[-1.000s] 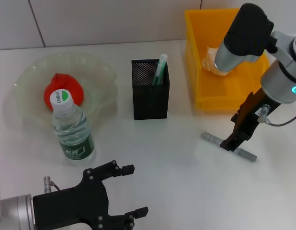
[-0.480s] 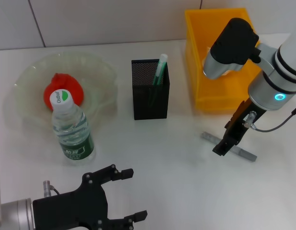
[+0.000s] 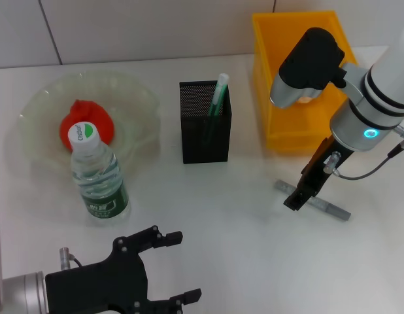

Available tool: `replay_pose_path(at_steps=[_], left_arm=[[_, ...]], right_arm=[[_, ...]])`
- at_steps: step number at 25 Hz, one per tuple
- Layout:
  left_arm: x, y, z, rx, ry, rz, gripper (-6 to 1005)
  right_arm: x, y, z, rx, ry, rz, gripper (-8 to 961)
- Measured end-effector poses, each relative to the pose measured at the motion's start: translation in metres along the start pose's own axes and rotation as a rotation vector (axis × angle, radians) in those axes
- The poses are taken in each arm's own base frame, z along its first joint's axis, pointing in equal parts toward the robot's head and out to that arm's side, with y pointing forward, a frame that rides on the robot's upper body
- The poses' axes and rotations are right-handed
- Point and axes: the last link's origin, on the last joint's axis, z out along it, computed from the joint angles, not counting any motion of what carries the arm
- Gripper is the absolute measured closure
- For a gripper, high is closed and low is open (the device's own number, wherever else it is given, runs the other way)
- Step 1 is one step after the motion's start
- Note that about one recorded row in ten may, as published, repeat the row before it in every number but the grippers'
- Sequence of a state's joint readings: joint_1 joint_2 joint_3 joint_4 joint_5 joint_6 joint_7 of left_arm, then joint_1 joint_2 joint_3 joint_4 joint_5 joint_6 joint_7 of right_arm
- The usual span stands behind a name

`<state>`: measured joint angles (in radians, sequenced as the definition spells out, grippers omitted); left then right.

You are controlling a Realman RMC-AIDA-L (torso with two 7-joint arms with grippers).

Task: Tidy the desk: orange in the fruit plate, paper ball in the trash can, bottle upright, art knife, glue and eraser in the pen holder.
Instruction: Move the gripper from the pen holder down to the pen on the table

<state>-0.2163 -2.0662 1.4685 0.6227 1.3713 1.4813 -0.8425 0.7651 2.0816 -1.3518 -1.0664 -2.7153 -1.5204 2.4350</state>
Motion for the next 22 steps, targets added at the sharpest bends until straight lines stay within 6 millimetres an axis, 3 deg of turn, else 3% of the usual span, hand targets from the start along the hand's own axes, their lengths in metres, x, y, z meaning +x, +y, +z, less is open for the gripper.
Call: replay_pose_path(at_steps=[18,22], left_arm=[[-0.0026,0.0025,0.0001,-0.005,-0.004,0.001,135],[-0.0028,0.0027,0.0001,-0.005,-0.004,0.001,135]], right_arm=[[-0.0002,-0.0005,0.0095,0.012,0.029,0.039,177],[-0.0005,-0.0006,0.01,0.012,0.03,0.04,336]])
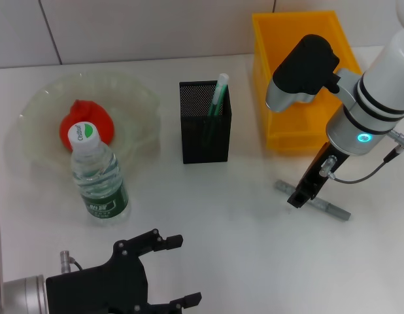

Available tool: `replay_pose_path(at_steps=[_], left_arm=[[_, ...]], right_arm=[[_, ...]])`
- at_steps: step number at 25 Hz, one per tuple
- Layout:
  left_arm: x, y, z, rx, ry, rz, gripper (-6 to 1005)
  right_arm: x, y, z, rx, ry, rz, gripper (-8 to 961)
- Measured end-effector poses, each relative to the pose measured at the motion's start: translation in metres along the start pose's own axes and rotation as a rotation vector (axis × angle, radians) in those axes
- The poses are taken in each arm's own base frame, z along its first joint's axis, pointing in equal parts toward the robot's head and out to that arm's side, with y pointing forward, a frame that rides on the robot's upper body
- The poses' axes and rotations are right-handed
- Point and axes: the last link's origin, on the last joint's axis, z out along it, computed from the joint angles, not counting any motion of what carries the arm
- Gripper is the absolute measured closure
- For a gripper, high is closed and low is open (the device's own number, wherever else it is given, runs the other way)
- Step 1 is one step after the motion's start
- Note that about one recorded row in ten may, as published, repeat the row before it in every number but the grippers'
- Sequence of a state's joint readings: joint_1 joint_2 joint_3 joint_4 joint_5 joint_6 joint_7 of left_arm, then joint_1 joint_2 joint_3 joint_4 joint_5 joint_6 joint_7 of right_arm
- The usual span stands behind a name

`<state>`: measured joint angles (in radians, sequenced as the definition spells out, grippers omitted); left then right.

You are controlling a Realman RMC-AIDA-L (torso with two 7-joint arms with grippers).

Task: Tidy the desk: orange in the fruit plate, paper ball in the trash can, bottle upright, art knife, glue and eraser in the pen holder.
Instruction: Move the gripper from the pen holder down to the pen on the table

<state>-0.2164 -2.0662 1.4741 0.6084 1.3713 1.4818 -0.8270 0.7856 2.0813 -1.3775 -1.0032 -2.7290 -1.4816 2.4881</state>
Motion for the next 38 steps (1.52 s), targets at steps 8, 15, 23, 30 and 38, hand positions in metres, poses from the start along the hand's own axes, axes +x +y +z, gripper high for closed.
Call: replay_pose_path(at_steps=[8,15,23,30,38], left_arm=[[-0.0013,0.0002,0.0002,0.0,-0.002,-0.008,135],[-0.0013,0.0001,0.0003,0.0,-0.002,-0.008,135],[-0.0009,-0.0001,0.0008,-0.003,-0.002,-0.006,135],[-0.001,0.0001,0.0009,-0.004,-0.002,-0.006,135],[-0.001,0.0001,0.0009,-0.004,-0.002,-0.003,135]], right_arm=[[-0.0021,-0.001,0.0,0.008,-0.01,-0.001,539],[-0.0026,0.0008,0.0014,0.008,-0.002,-0.015,590],[-0.0009,0.0015,0.0038,0.002,0.007,-0.02,615],[-0.0008,0.0025,0.0053,0.005,0.013,-0.027,686],[0.0003,0.0015,0.0092,0.001,0.026,-0.023,773]])
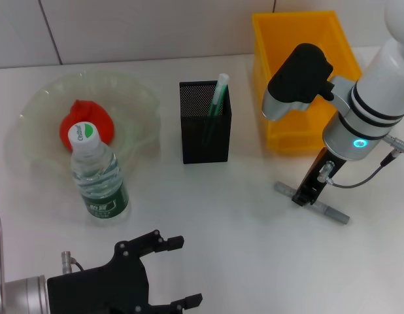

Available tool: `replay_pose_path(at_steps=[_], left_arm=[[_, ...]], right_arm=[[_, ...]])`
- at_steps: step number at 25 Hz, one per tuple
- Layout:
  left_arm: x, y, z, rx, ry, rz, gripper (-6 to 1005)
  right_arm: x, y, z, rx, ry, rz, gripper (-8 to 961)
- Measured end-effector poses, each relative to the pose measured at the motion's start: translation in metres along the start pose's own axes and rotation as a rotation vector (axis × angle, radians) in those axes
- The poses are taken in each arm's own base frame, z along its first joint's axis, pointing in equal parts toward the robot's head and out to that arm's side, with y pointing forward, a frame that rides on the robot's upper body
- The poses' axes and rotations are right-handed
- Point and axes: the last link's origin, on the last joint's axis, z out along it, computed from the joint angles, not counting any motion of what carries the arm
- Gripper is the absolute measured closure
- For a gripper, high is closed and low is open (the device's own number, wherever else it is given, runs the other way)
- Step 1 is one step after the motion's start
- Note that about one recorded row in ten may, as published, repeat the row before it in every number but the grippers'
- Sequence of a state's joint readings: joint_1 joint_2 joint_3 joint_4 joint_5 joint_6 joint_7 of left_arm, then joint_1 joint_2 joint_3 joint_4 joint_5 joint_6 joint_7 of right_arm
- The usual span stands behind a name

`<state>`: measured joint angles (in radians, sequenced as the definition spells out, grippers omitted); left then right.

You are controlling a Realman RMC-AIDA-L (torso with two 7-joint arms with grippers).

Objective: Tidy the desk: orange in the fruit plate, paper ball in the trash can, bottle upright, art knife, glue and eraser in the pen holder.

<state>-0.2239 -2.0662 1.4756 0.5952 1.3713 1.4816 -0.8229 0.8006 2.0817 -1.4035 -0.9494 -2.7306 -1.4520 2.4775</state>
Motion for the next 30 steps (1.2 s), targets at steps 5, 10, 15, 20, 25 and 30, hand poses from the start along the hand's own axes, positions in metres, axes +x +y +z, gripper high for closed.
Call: replay_pose_path(at_steps=[5,10,15,20,25,30], left_arm=[[0.0,0.0,0.0,0.0,0.004,0.004,135],[0.001,0.0,-0.001,-0.001,0.006,0.004,135],[0.0,0.001,-0.001,-0.005,0.006,0.002,135],[0.0,0.001,-0.001,-0.007,0.006,0.002,135],[0.0,0.002,-0.001,-0.007,0.006,0.001,135],[0.0,0.001,0.0,-0.011,0.006,0.002,135]], right_arm=[[-0.002,0.0,-0.003,-0.001,-0.009,-0.002,814],[-0.009,0.008,-0.022,-0.066,-0.094,-0.001,815],[-0.016,0.011,-0.061,-0.17,-0.255,0.004,815],[-0.019,0.003,-0.109,-0.143,-0.471,0.001,815],[-0.015,-0.011,-0.148,-0.05,-0.826,-0.018,816],[-0.021,-0.02,-0.141,-0.035,-0.986,-0.019,816]])
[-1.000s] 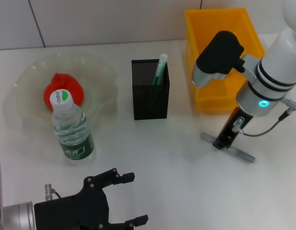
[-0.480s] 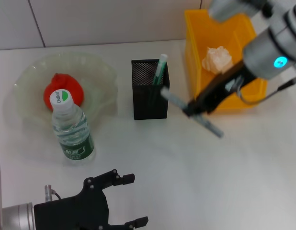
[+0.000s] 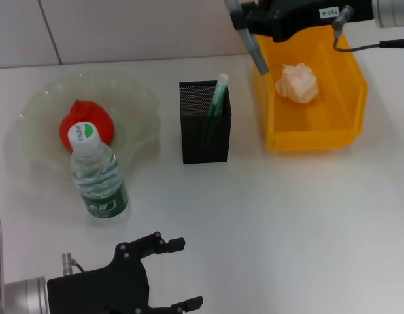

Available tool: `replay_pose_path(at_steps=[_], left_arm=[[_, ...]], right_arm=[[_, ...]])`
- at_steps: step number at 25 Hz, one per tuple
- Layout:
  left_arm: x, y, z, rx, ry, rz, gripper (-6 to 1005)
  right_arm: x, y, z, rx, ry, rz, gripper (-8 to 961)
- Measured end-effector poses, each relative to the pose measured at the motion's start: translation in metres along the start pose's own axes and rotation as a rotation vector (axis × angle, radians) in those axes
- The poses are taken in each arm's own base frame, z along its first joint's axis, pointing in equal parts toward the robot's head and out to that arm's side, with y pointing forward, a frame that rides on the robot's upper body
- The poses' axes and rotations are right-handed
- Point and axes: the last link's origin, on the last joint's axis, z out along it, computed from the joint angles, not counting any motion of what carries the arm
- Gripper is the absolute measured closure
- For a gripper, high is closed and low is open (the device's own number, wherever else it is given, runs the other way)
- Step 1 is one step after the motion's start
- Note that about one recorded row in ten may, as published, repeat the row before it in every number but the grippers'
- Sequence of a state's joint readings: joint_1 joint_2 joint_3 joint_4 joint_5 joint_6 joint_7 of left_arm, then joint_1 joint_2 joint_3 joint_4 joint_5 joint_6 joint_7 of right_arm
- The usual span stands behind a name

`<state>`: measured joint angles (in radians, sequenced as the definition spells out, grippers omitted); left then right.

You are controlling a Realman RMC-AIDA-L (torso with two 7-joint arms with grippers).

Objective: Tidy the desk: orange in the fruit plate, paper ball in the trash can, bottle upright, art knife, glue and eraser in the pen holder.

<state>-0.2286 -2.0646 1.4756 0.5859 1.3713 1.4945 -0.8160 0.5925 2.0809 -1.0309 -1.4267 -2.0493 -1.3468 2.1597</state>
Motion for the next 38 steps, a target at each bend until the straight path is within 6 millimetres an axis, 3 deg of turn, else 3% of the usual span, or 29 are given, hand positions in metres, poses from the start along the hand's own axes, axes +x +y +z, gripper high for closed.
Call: replay_pose_path(at_steps=[14,25,38], left_arm=[[0.0,-0.001,0.0,0.005,0.001,-0.004,135],[-0.003,0.0,-0.001,0.01,-0.003,-0.015,135],[-0.004,0.002,-0.002,-0.001,-0.008,-0.018,135]], right_arm=[[0.038,-0.012,0.035,-0.027,-0.208,-0.034,817],[0.102,-0.008,0.045,0.006,-0.384,0.014,818],[0.119,0.0,0.059,0.025,-0.414,0.04,818]])
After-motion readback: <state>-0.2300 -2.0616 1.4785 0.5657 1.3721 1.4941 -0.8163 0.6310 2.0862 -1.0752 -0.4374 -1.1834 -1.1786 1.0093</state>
